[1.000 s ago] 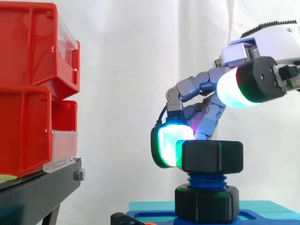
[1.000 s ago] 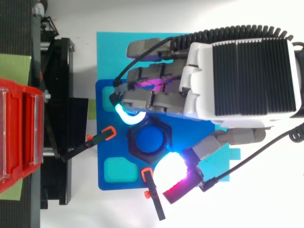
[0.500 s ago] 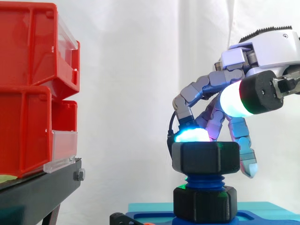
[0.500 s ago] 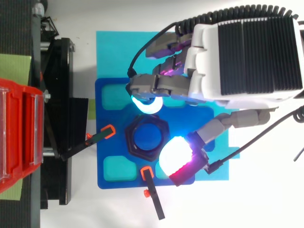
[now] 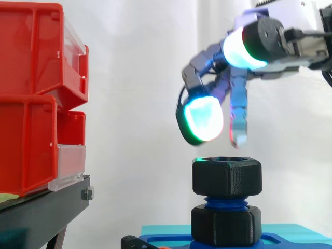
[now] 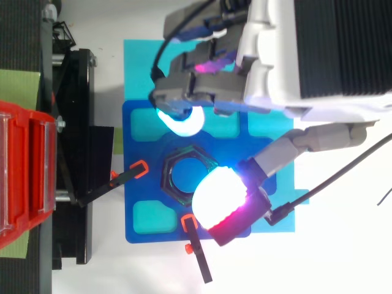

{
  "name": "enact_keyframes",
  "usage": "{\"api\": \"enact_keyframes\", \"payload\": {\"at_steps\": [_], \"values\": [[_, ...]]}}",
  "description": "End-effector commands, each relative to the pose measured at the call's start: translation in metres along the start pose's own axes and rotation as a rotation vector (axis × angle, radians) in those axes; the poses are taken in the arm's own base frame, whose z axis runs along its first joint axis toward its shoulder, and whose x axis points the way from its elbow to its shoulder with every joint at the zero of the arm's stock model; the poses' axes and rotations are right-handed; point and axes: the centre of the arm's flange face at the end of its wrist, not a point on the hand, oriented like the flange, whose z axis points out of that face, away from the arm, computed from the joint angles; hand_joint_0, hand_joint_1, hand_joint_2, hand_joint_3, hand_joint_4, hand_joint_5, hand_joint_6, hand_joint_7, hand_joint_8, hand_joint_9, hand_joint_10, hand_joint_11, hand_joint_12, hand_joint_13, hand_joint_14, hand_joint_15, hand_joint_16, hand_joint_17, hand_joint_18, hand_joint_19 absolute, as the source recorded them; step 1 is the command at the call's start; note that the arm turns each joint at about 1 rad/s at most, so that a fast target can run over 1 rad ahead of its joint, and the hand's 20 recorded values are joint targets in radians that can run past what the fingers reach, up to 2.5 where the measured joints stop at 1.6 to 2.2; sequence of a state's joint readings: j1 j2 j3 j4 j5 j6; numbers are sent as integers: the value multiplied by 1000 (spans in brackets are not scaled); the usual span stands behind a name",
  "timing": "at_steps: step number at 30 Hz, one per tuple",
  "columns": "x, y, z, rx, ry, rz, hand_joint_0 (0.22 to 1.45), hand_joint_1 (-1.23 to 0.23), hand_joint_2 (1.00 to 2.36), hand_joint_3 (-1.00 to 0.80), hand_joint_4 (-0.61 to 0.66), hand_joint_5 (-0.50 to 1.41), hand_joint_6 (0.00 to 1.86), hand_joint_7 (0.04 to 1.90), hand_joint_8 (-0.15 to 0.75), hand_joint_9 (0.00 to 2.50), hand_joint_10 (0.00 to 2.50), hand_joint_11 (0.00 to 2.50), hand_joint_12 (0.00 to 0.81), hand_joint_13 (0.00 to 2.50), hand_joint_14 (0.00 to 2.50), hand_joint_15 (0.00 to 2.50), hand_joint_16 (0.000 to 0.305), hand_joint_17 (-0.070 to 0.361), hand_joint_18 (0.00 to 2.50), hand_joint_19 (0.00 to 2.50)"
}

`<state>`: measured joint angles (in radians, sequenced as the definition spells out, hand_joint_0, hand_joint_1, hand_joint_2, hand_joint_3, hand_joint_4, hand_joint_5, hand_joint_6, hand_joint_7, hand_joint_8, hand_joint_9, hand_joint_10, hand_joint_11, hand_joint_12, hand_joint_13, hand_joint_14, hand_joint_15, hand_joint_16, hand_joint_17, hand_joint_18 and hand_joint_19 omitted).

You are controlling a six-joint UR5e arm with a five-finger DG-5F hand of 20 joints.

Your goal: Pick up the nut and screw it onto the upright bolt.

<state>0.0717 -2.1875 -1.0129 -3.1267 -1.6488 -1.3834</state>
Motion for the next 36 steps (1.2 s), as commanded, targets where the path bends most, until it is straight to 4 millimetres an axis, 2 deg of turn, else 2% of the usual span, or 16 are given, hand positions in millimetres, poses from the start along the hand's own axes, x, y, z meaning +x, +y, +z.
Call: {"api": "enact_keyframes", "payload": {"at_steps": [1, 6, 8, 13, 15, 19, 23, 28, 36], "values": [[-10, -2, 2, 7, -27, -17, 486, -147, 1000, -500, 233, -39, 505, 1024, 247, 1291, 0, 32, 223, 795, 0, 0, 26, 58, 491, 60], [-5, 4, 5, 38, -28, -26, 482, -147, 1000, -500, 236, -71, 503, 826, 243, 1197, 0, 0, 230, 764, 0, 0, 28, 62, 474, 54], [9, 6, 4, 41, -11, -24, 479, -143, 1000, -500, 217, -93, 502, 683, 238, 1108, 0, 0, 229, 740, 0, 0, 29, 66, 446, 45], [46, 16, 10, 26, -65, -11, 472, -135, 1000, -500, 197, -131, 501, 593, 234, 899, 0, 0, 246, 636, 0, 0, 32, 71, 335, 0], [52, 19, 12, 20, -86, -3, 469, -130, 1000, -500, 184, -146, 501, 569, 229, 769, 0, 0, 266, 518, 0, 0, 31, 71, 173, 0], [55, 26, 16, 24, -126, 15, 464, -123, 1000, -500, 164, -173, 500, 538, 215, 591, 0, 0, 284, 353, 0, 0, 31, 70, 0, 0], [59, 33, 16, 25, -98, 15, 459, -112, 1000, -500, 153, -190, 500, 526, 216, 470, 0, 0, 302, 252, 0, 0, 33, 74, 0, 0], [64, 40, 14, 29, -63, 14, 458, -95, 1000, -500, 157, -178, 500, 538, 217, 435, 0, 0, 310, 219, 0, 0, 34, 77, 0, 0], [66, 44, 12, 29, -41, 14, 481, -49, 1000, -500, 197, -90, 502, 719, 223, 534, 0, 0, 309, 268, 0, 0, 33, 73, 0, 0]]}}
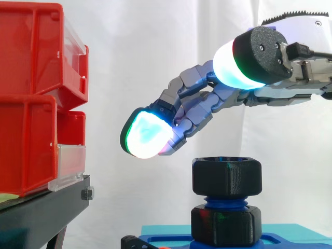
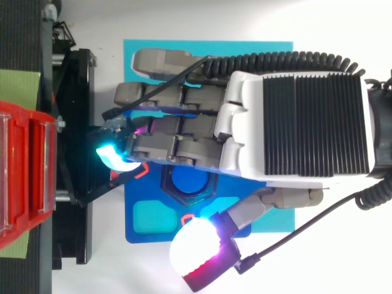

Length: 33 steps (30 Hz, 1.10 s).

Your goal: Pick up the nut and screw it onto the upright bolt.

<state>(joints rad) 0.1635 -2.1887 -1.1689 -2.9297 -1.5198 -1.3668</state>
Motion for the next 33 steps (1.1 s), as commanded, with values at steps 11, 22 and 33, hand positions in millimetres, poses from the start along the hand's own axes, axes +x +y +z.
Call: {"api": "enact_keyframes", "payload": {"at_steps": [11, 22, 33], "values": [[6, 1, -5, 13, 54, -3, 499, -62, 1000, -500, 232, -55, 504, 921, 240, 642, 0, 0, 299, 359, 0, 0, 31, 69, 0, 0], [5, -1, -7, 12, 65, -6, 510, -82, 1000, -500, 212, -30, 505, 1101, 247, 710, 0, 0, 288, 437, 0, 0, 27, 61, 30, 0], [5, -5, -7, 16, 66, -6, 517, -115, 1000, -500, 150, -11, 505, 1278, 250, 754, 0, 0, 281, 492, 0, 0, 25, 57, 82, 0]]}}
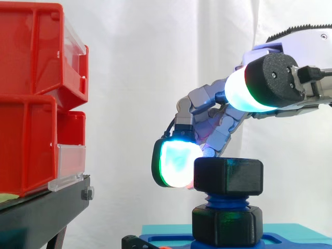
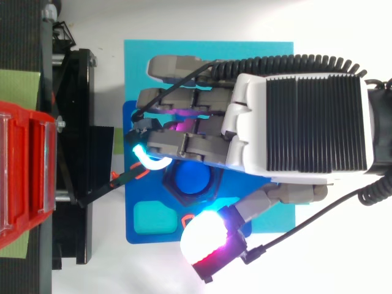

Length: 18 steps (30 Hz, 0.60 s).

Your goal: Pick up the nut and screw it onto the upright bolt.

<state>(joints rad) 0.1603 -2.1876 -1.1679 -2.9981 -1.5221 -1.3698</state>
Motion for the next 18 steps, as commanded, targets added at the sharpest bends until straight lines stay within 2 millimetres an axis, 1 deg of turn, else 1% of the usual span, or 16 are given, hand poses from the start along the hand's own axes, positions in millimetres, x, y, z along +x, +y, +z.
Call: {"api": "enact_keyframes", "payload": {"at_steps": [1, 6, 7, 8, 10, 15, 16, 18], "values": [[0, -2, 0, 1, 1, 0, 518, -119, 1000, -500, 150, -10, 505, 1288, 254, 762, 0, 0, 278, 498, 0, 0, 25, 56, 87, 0], [-2, -3, 0, 1, 0, 0, 522, -142, 1000, -500, 132, 7, 505, 1355, 256, 814, 0, 0, 273, 526, 0, 0, 24, 53, 118, 0], [-3, -3, 0, -1, -1, 0, 526, -162, 1000, -500, 130, 12, 504, 1361, 256, 833, 0, 0, 269, 544, 0, 0, 23, 52, 140, 0], [-3, -4, 0, 0, 0, 0, 531, -228, 1000, -500, 143, 21, 503, 1377, 257, 865, 0, 0, 258, 584, 0, 0, 22, 49, 178, 0], [-4, -5, -1, 2, 3, -1, 539, -274, 1000, -500, 145, 35, 502, 1386, 260, 915, 0, 0, 248, 611, 0, 0, 20, 44, 231, 0], [-5, -8, -2, 6, 7, -1, 544, -298, 1000, -500, 144, 54, 500, 1427, 256, 1016, 0, 0, 231, 665, 0, 0, 17, 39, 293, 0], [-5, -10, -2, 9, 6, -1, 545, -299, 1000, -500, 151, 53, 526, 1373, 259, 1055, 0, 0, 221, 693, 0, 0, 16, 35, 323, 0], [-5, -11, -2, 10, 6, -1, 546, -298, 1000, -500, 143, 58, 538, 1360, 259, 1131, 0, 0, 203, 736, 0, 0, 14, 31, 355, 0]]}}
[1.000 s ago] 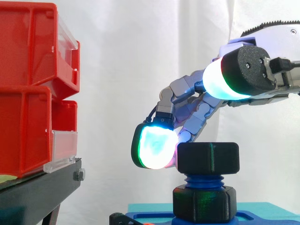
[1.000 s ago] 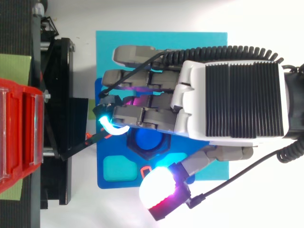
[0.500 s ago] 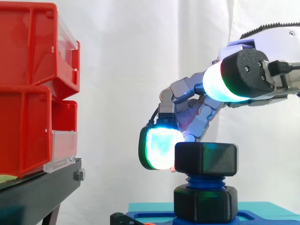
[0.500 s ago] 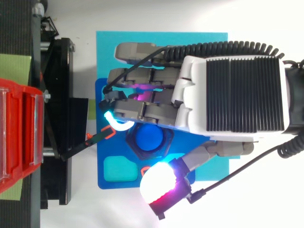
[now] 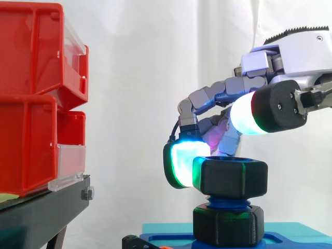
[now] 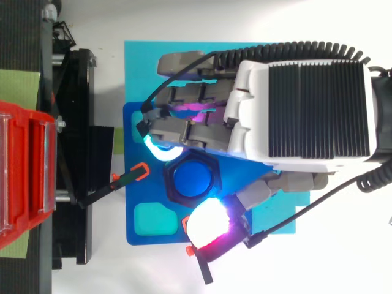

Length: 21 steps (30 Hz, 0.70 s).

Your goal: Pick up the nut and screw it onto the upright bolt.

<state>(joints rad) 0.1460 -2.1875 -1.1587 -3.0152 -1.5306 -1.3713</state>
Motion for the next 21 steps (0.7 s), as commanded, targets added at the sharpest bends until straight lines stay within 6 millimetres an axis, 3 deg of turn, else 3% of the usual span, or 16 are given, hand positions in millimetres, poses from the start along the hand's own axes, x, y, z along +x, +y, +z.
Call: {"api": "enact_keyframes", "payload": {"at_steps": [1, 9, 17, 21], "values": [[-1, -2, 0, 3, -1, 0, 546, -297, 1000, -500, 141, 59, 547, 1343, 259, 1168, 0, 0, 198, 750, 0, 0, 13, 29, 376, 0], [-1, -6, -1, 5, 2, -1, 546, -286, 1000, -500, 125, 64, 588, 1265, 253, 1330, 0, 0, 181, 816, 0, 0, 9, 20, 457, 0], [-2, -12, -2, 11, 1, 0, 544, -300, 1000, -500, 87, 85, 601, 1264, 277, 1829, 3, 80, 105, 1151, 0, 0, 4, -9, 780, 0], [-3, -14, -3, 8, 2, -3, 544, -303, 1000, -500, 83, 89, 596, 1279, 306, 1920, 6, 147, 103, 1222, 0, 0, 5, -11, 836, 0]]}}
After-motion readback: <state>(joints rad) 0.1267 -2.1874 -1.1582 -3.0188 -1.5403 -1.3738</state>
